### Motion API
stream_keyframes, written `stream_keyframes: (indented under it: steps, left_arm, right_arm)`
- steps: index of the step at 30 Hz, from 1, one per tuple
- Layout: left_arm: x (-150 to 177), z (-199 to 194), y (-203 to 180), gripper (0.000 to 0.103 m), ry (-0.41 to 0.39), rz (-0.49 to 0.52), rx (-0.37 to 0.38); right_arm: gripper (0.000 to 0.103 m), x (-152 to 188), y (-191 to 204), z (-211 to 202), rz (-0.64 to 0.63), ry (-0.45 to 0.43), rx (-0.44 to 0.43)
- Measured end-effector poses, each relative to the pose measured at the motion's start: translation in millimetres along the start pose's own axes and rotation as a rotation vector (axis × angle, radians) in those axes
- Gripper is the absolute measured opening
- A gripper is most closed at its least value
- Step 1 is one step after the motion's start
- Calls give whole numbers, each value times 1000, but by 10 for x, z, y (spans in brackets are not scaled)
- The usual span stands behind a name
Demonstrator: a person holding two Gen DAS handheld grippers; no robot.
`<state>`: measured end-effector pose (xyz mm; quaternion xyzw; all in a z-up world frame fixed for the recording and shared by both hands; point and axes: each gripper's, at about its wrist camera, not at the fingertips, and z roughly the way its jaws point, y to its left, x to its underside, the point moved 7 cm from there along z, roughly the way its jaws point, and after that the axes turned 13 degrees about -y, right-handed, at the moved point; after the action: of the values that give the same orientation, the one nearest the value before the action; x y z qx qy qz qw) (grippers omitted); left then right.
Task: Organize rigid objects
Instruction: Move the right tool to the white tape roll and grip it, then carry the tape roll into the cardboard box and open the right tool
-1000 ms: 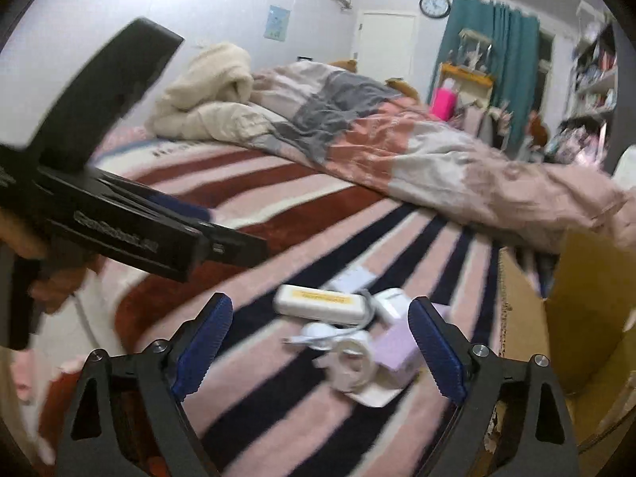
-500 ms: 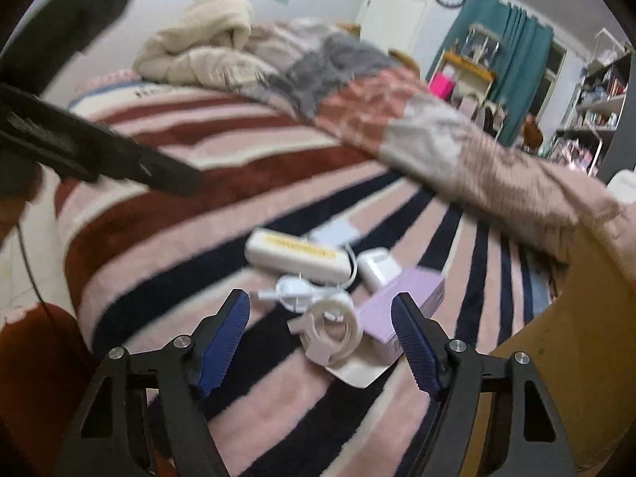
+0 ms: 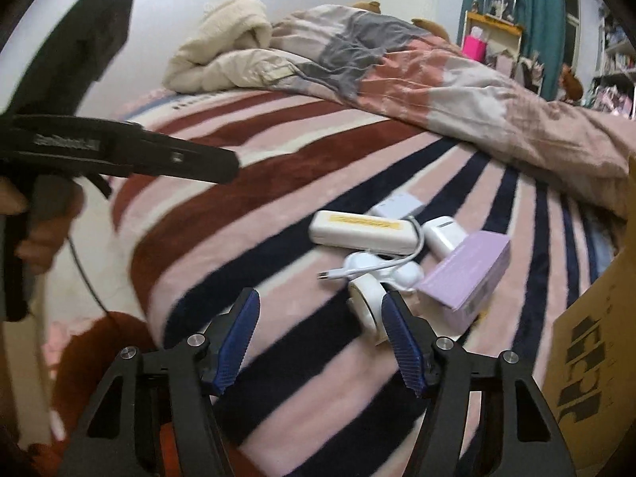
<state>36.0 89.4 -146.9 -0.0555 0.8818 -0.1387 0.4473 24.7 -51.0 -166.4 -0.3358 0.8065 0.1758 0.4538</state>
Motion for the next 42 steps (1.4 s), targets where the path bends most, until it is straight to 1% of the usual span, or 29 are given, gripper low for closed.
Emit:
stream_keyframes:
  steps: [1, 4, 6, 8, 10, 12, 15, 17, 19, 21, 22, 28, 30, 31, 33, 37, 39, 41, 42]
  left_arm:
    - [2, -1, 2, 79, 1, 1, -1]
    - [5, 1, 17, 79, 4, -3, -8]
    - [3, -1, 36, 79, 5, -7, -11]
    - [0, 2, 51, 79, 5, -13, -13]
    - [3, -2, 56, 79, 5, -18, -15]
    - [6, -6, 58, 79, 7, -15, -15]
    - [7, -9, 57, 79, 9, -13, -20]
    - [6, -11, 52, 79, 8, -12, -18]
    - [13, -14, 40, 79, 9, -8, -17]
    - [22, -21, 32, 79, 10, -4, -18]
    - [26, -24, 34, 79, 11, -4, -19]
    - [40, 3, 35, 79, 26, -8, -21]
    - [42, 6, -3, 79, 31, -6, -14]
    - [41, 3, -38, 79, 35, -5, -3]
    - [31, -7, -104, 79, 38, -2, 16]
    - [-27, -29, -333, 79, 52, 22, 72]
    - [-107, -57, -565, 79, 53, 42, 146]
    - [-198, -78, -768, 79, 54, 58, 200]
    - [-255, -90, -889, 77, 52, 68, 228]
  right_arm:
    - [55, 0, -2, -7, 8, -1, 0]
    - [55, 15, -57, 1, 15, -1, 36]
    - [55, 37, -120, 25, 14, 3, 81]
    - [55, 24, -205, 46, 23, -21, 124]
    - [55, 0, -282, 119, 24, -23, 144]
    - [55, -28, -278, 174, 47, -16, 104]
    - [55, -76, -104, 138, 81, -27, -19]
    - [55, -50, 2, 119, 79, -12, -69]
    - [55, -28, 31, 94, 60, -15, -47]
    - [55, 3, -4, 90, 32, -16, 8]
    - [55, 33, -28, 109, 28, -2, 20]
    - [55, 241, -104, 175, 47, 69, 21]
    - [46, 285, -134, 194, 41, 85, 52]
    - [39, 278, -142, 189, 48, 82, 54]
    - [39, 222, -146, 159, 54, 66, 60]
    - [39, 17, -94, 9, 37, -9, 49]
    - [39, -160, -83, -125, 42, -60, 26]
    - [39, -343, -95, -257, 48, -109, 12]
    - [39, -485, -125, -372, 53, -148, 5]
